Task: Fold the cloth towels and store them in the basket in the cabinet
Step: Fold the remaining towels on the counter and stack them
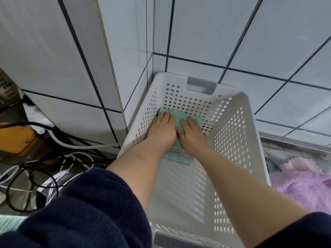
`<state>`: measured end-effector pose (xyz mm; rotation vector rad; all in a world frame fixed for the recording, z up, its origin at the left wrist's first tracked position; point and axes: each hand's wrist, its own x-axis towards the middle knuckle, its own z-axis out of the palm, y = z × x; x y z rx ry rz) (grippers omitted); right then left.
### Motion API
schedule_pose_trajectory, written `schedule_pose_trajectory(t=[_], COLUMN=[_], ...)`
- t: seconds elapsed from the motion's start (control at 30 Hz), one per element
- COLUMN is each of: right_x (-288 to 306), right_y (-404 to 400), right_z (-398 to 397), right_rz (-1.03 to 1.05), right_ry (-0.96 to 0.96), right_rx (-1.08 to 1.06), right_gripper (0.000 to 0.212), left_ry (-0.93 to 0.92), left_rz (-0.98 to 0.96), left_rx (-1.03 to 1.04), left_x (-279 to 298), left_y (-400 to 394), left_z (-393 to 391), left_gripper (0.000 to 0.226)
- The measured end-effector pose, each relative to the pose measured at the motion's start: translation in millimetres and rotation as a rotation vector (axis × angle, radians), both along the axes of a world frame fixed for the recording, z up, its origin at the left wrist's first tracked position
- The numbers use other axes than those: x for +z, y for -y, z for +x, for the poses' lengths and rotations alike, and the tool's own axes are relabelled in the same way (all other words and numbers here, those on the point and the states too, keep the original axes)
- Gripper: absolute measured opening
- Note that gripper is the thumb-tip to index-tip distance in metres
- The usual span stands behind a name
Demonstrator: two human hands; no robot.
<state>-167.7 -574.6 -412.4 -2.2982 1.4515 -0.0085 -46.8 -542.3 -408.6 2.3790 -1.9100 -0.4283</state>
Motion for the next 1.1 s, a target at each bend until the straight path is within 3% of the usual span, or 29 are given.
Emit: schedule_pose_trajectory(t=[0.23, 0.47, 0.8, 0.9, 1.1], right_x=[17, 82, 163, 170, 146], right_y=[2, -24, -76, -90, -122], right_z=[2, -25, -114, -159, -246], right_rz=[0.015, -0.051, -0.211, -0.204, -0.087], right_ry=[0.018, 0.112, 0.318, 0.306, 0.088], right_rx=[-0.013, -0.033, -0.127, -0.26, -0.525], right_gripper=[0.056, 0.053, 0.044, 0.043, 0.043], left_ry=[-0.073, -0.27, -0.52, -0.471, -0.105], left_rz=[-0.047, -0.179, -0.259, -0.292, -0.383], left_rx=[0.016, 0.039, -0.259, -0.331, -0.751], left_x=[15, 76, 150, 154, 165], left_y=[-2, -13, -41, -41, -53], left_z=[-1, -22, -90, -118, -191], left_gripper=[0.054, 0.055, 0.043, 0.046, 0.038])
